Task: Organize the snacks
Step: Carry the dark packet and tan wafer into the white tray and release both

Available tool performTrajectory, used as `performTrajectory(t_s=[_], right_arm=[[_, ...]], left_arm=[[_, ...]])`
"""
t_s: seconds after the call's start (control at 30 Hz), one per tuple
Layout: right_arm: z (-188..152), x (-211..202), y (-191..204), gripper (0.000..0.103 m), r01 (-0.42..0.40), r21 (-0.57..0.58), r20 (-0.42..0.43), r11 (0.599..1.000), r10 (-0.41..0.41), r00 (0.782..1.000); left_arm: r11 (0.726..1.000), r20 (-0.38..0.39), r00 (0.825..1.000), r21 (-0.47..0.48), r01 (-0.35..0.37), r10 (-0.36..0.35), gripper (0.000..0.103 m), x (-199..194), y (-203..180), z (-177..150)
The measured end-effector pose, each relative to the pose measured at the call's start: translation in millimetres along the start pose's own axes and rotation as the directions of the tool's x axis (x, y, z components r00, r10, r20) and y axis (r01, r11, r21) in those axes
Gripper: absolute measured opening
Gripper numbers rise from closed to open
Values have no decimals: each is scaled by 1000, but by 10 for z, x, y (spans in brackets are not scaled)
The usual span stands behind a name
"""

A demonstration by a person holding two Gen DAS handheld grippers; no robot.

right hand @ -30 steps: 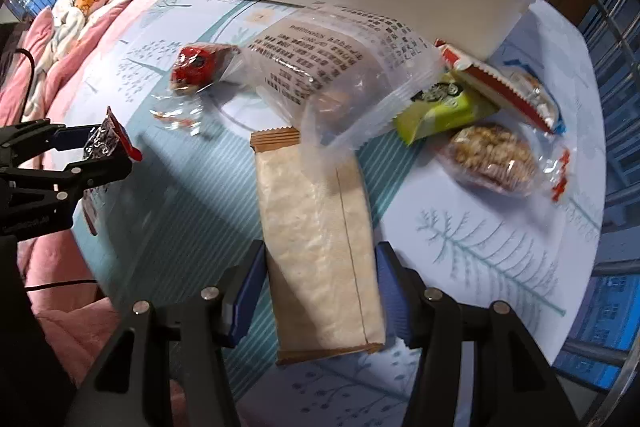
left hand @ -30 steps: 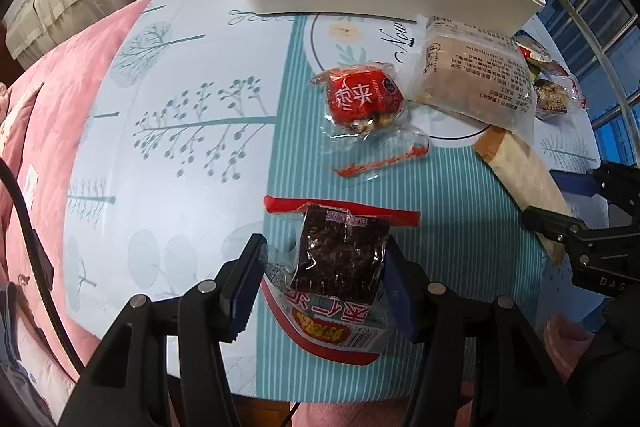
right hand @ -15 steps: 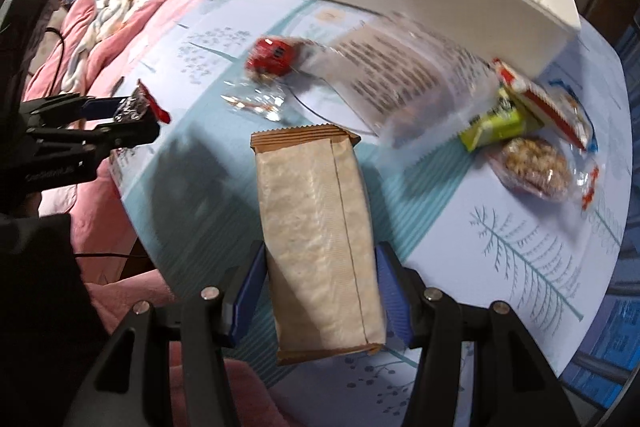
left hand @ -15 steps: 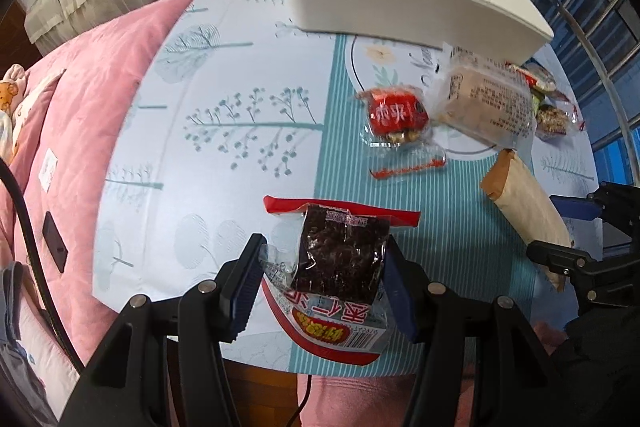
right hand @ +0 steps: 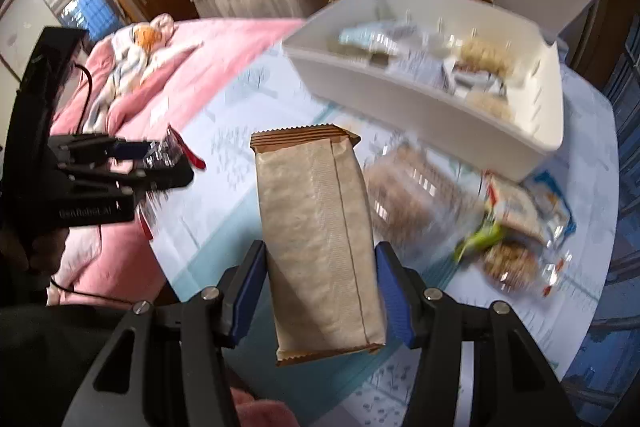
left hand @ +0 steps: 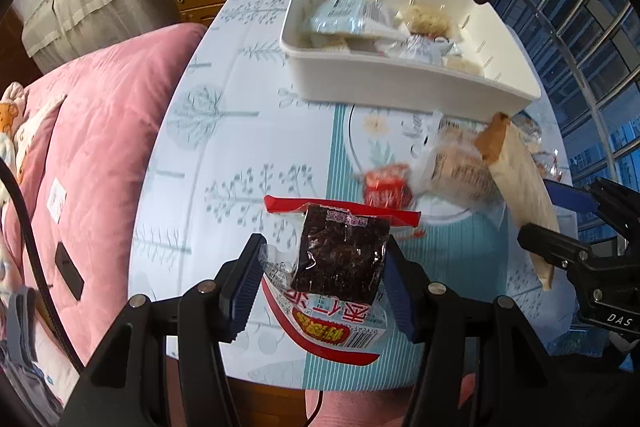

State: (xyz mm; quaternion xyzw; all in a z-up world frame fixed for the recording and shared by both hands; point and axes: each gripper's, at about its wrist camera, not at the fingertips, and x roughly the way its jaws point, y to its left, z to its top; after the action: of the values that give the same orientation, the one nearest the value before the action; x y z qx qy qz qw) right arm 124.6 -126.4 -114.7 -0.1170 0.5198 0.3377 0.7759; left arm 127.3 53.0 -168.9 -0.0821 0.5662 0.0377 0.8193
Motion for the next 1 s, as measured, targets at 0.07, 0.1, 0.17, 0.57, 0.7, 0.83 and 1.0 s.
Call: performTrajectory(t_s=[0.07,0.1,0.17,0.57,0.7,0.83,1.0], right_arm=[[116,-47,-48,55,9,18,33,1000,-10,999],[166,-62,-78,55,15,27,46,1000,-16,999],[286,-94,-152,55,30,51,73,998,-33,997],[752,-134,-714,53,117,253,142,960,-156,978],[862,-93,-865,53,140,300,141,943,-189,972],[966,-41,-998,53,165,343,138,925,-223,965],[1095,23,-1145,53,215,389,137,896,-288,948]], left_arm=[[1000,5,1000,9,5,-5,56,-41,-11,156],[1000,8,1000,12,8,-8,56,-57,-15,233],[1000,12,1000,23,13,-14,56,-87,-32,367],[997,19,999,74,30,-31,56,-56,-22,1229],[995,20,998,89,52,-54,56,21,-26,1486],[990,21,996,109,85,-87,56,135,-54,1746],[984,-5,994,140,106,-106,57,325,-96,1947]])
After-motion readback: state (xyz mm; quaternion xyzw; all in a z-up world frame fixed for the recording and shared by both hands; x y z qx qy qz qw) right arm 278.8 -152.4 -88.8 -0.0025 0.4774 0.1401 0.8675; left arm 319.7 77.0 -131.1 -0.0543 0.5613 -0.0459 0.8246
